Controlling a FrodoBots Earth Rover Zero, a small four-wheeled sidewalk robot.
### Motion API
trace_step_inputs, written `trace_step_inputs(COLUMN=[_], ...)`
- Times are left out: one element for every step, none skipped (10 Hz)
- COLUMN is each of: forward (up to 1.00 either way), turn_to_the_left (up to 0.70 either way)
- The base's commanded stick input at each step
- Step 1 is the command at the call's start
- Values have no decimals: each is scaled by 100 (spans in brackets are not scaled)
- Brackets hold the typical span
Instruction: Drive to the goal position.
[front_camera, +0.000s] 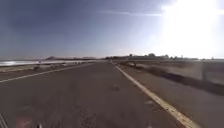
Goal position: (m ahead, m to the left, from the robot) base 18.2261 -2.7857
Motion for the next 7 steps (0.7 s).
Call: trace_step_inputs(forward=[70,70,70,70,70,70,70], turn_to_the_left=[0,0,0,0,0,0,0])
